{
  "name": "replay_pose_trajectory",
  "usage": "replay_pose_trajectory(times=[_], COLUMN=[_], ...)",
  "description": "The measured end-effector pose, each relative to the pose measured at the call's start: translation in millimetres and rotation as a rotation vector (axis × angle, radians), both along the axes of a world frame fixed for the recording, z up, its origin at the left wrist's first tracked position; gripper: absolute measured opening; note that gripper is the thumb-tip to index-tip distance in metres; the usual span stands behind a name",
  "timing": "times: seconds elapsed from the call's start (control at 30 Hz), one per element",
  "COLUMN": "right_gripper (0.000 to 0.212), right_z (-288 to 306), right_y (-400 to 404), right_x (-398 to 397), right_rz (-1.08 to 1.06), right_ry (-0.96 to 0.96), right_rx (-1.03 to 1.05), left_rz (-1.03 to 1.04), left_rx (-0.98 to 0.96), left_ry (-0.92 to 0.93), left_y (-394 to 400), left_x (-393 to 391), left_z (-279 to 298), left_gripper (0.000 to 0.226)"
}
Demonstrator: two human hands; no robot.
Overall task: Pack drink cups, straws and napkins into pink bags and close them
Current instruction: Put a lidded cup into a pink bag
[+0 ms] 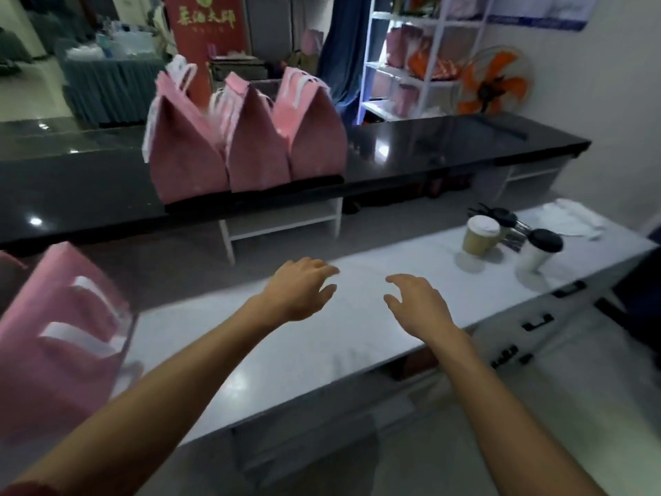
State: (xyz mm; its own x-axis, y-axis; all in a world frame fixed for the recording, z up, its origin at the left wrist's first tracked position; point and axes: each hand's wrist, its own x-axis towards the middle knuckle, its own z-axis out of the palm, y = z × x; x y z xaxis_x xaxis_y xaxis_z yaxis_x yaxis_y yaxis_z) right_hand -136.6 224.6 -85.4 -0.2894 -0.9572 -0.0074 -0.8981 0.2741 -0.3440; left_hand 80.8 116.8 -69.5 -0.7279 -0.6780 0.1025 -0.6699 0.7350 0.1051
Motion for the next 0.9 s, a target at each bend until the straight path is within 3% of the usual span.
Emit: replay_pose_trajectory(times=[0.5, 0.9], right_gripper=[0.045, 0.049], right_z=[-25.2, -39.8], right_y=[125.0, 84.0], right_x=[-166.1, -286.0], right_rz=[-0.27, -0.281], right_ry=[-0.134, -0.113], right_rx=[0.013, 0.064], left_rz=[-0.241, -0.285], left_rx=[0.184, 0.314], left_ry=[0.051, 0.12], left_y=[60.1, 21.5], left_x=[-221.0, -362.3], left_z=[-37.8, -79.7], left_gripper=[0.039, 0.039])
